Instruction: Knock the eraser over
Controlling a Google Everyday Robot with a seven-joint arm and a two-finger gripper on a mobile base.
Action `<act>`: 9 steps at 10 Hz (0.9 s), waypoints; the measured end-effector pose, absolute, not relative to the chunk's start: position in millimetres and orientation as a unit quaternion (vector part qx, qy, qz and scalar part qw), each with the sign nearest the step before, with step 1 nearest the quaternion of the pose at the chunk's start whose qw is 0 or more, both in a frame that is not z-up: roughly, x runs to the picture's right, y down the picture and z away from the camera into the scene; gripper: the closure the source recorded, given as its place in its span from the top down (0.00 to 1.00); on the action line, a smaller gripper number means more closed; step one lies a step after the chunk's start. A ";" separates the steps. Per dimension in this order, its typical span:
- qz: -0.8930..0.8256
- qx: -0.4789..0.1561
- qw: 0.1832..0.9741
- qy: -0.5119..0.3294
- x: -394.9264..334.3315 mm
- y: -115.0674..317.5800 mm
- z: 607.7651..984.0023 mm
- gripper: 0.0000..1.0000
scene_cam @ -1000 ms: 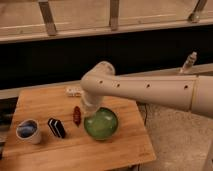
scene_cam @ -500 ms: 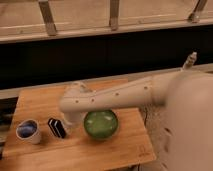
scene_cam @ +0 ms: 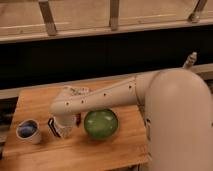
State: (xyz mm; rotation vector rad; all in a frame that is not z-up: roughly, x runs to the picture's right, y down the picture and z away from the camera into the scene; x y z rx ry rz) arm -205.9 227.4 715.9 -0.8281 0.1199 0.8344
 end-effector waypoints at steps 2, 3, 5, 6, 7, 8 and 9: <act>0.386 -0.386 0.835 0.068 -214.4 237.6 716.8 0.00; 0.386 -0.388 0.834 0.069 -218.0 241.3 718.5 0.00; 0.393 -0.389 0.831 0.063 -221.6 237.1 726.4 0.00; 0.396 -0.385 0.832 0.057 -225.1 231.6 729.6 0.00; 0.398 -0.378 0.834 0.051 -227.9 226.0 730.1 0.00; 0.409 -0.365 0.835 0.039 -228.7 213.0 731.6 0.00; 0.422 -0.348 0.837 0.020 -228.0 196.9 735.1 0.00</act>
